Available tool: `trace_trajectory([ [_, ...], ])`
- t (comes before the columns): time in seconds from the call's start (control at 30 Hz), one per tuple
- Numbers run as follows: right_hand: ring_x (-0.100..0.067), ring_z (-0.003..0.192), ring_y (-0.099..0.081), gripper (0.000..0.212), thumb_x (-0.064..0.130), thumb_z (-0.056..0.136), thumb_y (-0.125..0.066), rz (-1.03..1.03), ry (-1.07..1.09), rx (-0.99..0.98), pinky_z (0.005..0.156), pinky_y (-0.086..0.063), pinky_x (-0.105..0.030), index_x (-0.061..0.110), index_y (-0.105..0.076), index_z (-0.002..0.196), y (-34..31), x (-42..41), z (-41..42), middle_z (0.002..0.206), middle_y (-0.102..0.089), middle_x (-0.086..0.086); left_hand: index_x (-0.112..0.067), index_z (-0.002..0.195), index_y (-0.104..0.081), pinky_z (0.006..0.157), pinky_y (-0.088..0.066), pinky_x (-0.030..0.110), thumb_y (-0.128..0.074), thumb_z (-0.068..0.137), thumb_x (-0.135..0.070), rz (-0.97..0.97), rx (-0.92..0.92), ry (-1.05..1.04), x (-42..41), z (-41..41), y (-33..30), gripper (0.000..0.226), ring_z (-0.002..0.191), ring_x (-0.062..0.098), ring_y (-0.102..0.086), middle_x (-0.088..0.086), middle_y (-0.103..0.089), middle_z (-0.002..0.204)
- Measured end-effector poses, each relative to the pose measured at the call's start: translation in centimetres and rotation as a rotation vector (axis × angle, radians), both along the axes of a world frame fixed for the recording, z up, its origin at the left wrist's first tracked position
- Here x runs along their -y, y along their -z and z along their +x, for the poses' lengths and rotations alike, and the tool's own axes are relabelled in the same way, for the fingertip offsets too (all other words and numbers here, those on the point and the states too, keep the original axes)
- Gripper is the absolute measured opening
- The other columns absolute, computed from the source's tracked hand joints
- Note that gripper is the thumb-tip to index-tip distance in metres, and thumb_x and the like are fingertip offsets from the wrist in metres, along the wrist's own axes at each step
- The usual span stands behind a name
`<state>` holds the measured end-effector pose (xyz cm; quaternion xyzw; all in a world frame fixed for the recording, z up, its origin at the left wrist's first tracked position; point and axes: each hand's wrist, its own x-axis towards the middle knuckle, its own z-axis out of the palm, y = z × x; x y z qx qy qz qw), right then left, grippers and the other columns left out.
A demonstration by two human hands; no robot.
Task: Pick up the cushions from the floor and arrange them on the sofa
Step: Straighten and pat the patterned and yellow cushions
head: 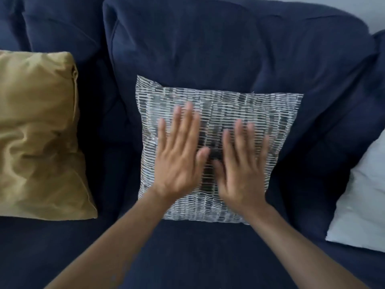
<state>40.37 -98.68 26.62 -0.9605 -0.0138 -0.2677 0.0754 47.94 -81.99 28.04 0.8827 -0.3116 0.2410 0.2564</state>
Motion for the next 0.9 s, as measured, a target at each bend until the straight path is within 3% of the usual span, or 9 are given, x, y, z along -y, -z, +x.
trace_trajectory([
  [0.1, -0.035, 0.168, -0.004, 0.065, 0.042, 0.116, -0.029, -0.059, -0.048, -0.06, 0.13, -0.006, -0.075, 0.011, -0.013, 0.171, 2.5, -1.1, 0.2, 0.18, -0.009, -0.015, 0.0, 0.166, -0.027, 0.133, -0.012, 0.065, -0.025, 0.115, -0.04, 0.063, 0.029, 0.044, 1.7, -1.2, 2.5, 0.065, 0.165, 0.04, -0.016, 0.021, -0.023, 0.175],
  [0.23, -0.043, 0.166, -0.014, 0.071, 0.047, 0.115, -0.04, -0.107, 0.105, -0.046, 0.129, -0.009, -0.076, 0.006, -0.022, 0.17, 3.6, 2.0, 1.5, 0.179, -0.016, -0.02, -0.001, 0.168, -0.026, 0.132, -0.015, 0.067, -0.031, 0.114, -0.041, 0.126, 0.034, -0.136, -0.7, 1.8, 5.7, 0.067, 0.164, 0.039, -0.021, 0.02, -0.024, 0.176],
  [0.37, -0.046, 0.165, -0.015, 0.074, 0.049, 0.115, -0.032, -0.03, 0.271, -0.028, 0.127, -0.011, -0.077, 0.001, -0.019, 0.17, 4.3, 4.7, 0.9, 0.178, -0.016, -0.025, -0.001, 0.17, -0.017, 0.131, -0.014, 0.068, -0.023, 0.116, -0.043, 0.117, -0.044, -0.203, -4.0, 3.3, 6.9, 0.068, 0.167, 0.038, -0.012, 0.02, -0.015, 0.179],
  [0.47, -0.049, 0.165, -0.01, 0.078, 0.051, 0.114, -0.029, 0.08, 0.368, 0.003, 0.127, -0.01, -0.077, -0.003, -0.015, 0.169, 3.9, 4.8, -0.6, 0.177, -0.012, -0.03, 0.001, 0.169, -0.016, 0.131, -0.012, 0.068, -0.027, 0.115, -0.04, 0.027, -0.101, -0.274, -5.1, 2.6, 6.5, 0.069, 0.167, 0.039, -0.008, 0.021, -0.012, 0.179],
  [0.6, -0.054, 0.163, -0.011, 0.079, 0.045, 0.111, -0.041, 0.081, 0.147, 0.02, 0.127, -0.007, -0.079, -0.004, -0.015, 0.167, 4.0, 1.4, -2.5, 0.175, -0.007, -0.031, 0.009, 0.165, -0.022, 0.131, -0.011, 0.071, -0.029, 0.114, -0.039, -0.066, -0.055, -0.199, -3.4, -0.7, 5.2, 0.07, 0.164, 0.048, -0.012, 0.03, -0.014, 0.175],
  [0.73, -0.035, 0.168, 0.006, 0.081, 0.052, 0.111, -0.038, -0.028, -0.074, -0.084, 0.128, -0.003, -0.077, 0.013, -0.001, 0.172, 7.4, -2.1, -3.8, 0.179, -0.001, -0.015, 0.0, 0.166, -0.012, 0.132, -0.01, 0.067, -0.026, 0.115, -0.044, -0.001, -0.001, 0.076, 0.7, -5.3, 7.1, 0.068, 0.164, 0.038, -0.01, 0.019, -0.013, 0.174],
  [0.8, -0.031, 0.168, 0.009, 0.08, 0.054, 0.112, -0.033, -0.041, -0.051, -0.122, 0.129, -0.001, -0.076, 0.014, 0.001, 0.172, 8.7, -1.8, -3.8, 0.18, 0.003, -0.013, -0.004, 0.167, -0.011, 0.133, -0.011, 0.064, -0.028, 0.115, -0.046, 0.052, 0.002, 0.054, 0.6, -5.5, 9.3, 0.069, 0.165, 0.034, -0.009, 0.017, -0.013, 0.175],
  [0.9, -0.035, 0.166, -0.002, 0.077, 0.049, 0.113, -0.042, -0.081, 0.009, -0.09, 0.128, -0.007, -0.078, 0.004, -0.014, 0.169, 9.5, 0.4, -3.4, 0.177, -0.005, -0.019, 0.0, 0.167, -0.016, 0.132, -0.013, 0.065, -0.029, 0.115, -0.046, 0.091, -0.017, -0.094, -1.8, -3.5, 11.7, 0.071, 0.165, 0.033, -0.008, 0.021, -0.014, 0.175],
])
